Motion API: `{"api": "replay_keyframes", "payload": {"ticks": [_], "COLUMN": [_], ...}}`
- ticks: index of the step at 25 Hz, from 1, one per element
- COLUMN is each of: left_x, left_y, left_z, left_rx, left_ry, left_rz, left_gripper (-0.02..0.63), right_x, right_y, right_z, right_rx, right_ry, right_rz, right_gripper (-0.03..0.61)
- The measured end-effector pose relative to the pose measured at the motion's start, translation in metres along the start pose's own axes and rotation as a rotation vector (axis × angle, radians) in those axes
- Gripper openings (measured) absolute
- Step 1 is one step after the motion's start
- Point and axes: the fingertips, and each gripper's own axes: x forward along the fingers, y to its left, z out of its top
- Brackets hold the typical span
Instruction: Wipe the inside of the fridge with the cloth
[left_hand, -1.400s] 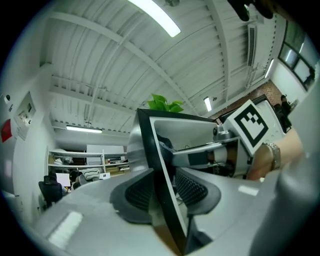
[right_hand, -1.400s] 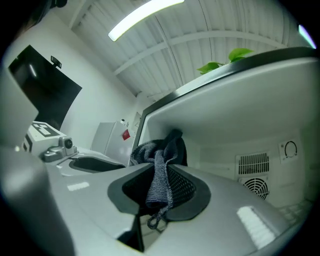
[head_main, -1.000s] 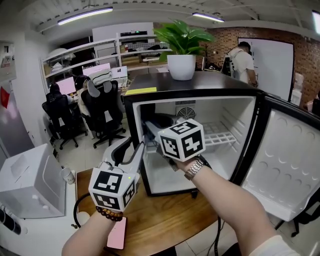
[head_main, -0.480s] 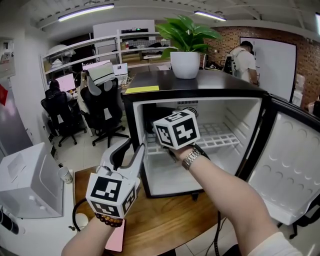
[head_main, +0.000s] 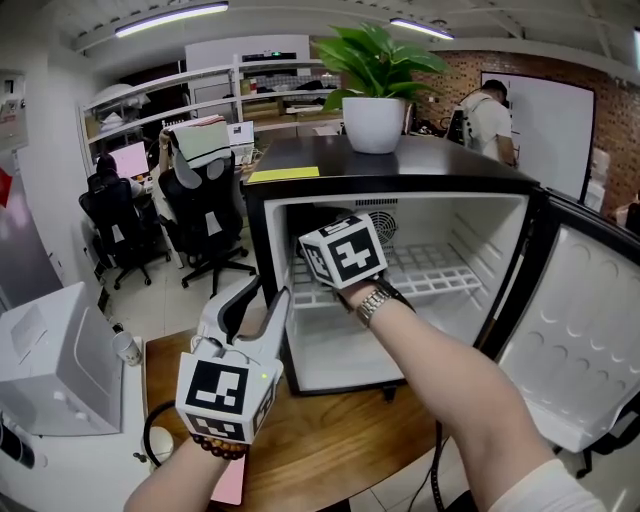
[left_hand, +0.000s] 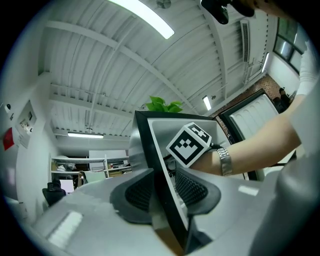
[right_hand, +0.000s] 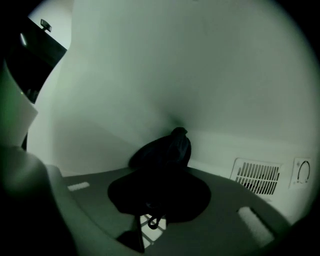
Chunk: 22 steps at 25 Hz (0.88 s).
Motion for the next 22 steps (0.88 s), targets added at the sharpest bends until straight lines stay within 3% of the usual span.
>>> {"api": "replay_keyframes", "payload": {"ticks": [22], "left_x": [0.000], "left_y": [0.001], "left_z": [-0.002], "left_rx": [0.020], "left_ry": [0.005], "left_rz": [0.023], "left_gripper": [0.144], "right_x": [-0.005], "right_y": [-0.057], "right_z": [-0.018], "right_rx": [-0.022], "right_ry": [0.085], "right_rz": [-0.171], "right_gripper": [0.077]}}
